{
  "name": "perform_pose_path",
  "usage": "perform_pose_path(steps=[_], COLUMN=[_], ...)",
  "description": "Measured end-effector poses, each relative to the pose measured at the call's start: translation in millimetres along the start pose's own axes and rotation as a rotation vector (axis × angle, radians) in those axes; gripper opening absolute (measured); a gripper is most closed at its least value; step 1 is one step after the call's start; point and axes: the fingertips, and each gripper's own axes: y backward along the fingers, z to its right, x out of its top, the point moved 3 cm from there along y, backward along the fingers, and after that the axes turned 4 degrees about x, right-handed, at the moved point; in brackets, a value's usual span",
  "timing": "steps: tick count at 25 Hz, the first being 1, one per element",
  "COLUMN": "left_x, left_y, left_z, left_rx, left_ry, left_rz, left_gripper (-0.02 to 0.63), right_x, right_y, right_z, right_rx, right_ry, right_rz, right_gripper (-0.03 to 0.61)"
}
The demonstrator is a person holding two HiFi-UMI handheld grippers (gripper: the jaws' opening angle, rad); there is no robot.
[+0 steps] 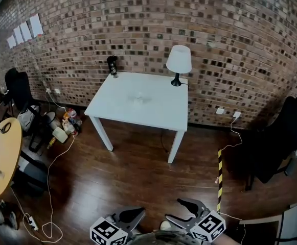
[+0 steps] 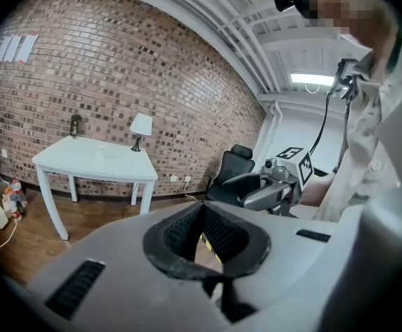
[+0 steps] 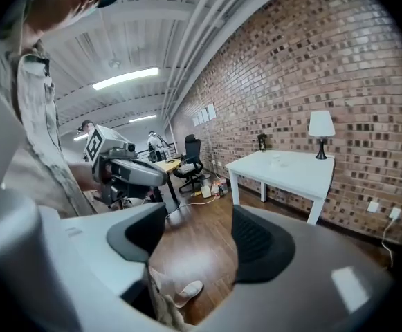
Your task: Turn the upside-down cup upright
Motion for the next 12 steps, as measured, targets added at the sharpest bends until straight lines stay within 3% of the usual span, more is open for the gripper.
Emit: perform_pose_path(steps=[12], left_x=[-20.5], left_y=[-24.7], left_z=[69.6], left_rx=[-0.004], left_ry=[0.053], left_rz=[0.026], left_gripper=[0.006], right_x=[-27.4], right_y=[51.4], right_z=[0.6], right_rx=[0.074], right_ry=[0.050], right_rz=[0.020], right_gripper=[0.302])
